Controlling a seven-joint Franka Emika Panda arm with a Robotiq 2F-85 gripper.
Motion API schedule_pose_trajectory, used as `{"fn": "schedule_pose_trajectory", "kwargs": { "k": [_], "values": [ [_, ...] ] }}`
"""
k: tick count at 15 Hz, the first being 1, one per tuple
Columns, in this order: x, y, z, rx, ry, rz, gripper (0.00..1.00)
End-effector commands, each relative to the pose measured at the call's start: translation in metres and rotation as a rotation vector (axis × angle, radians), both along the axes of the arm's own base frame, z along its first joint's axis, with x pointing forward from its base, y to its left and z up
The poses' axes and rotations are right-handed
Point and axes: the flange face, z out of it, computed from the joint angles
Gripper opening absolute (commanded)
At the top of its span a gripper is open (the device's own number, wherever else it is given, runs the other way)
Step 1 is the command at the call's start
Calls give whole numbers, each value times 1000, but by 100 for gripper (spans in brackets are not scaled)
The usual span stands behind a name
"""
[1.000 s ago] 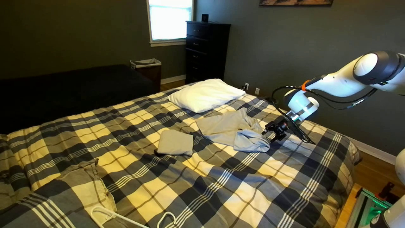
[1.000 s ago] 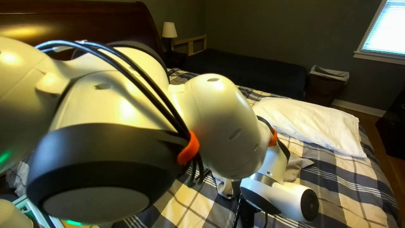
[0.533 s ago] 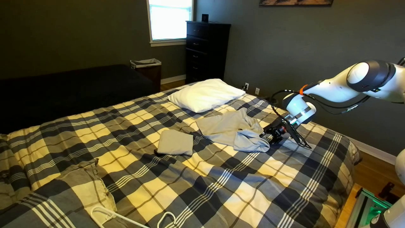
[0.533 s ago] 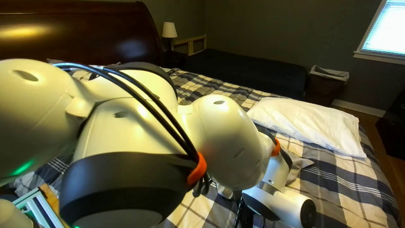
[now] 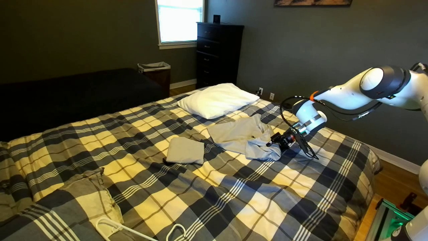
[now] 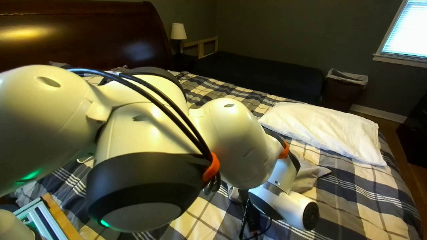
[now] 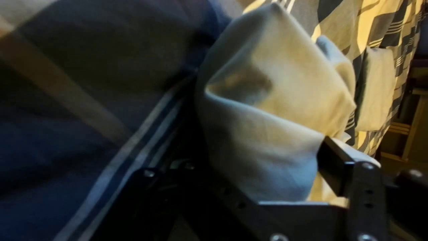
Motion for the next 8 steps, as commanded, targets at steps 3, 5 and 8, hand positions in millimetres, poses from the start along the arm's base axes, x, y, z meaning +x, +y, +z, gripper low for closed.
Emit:
{"fn": "schedule_pose_trajectory", "kwargs": {
  "k": [3, 5, 8],
  "values": [
    [6, 9, 22, -24, -5, 52, 35],
    [2, 15, 35, -47, 31, 88, 20],
    [-12, 34, 57, -71, 71, 199, 10]
  ]
}}
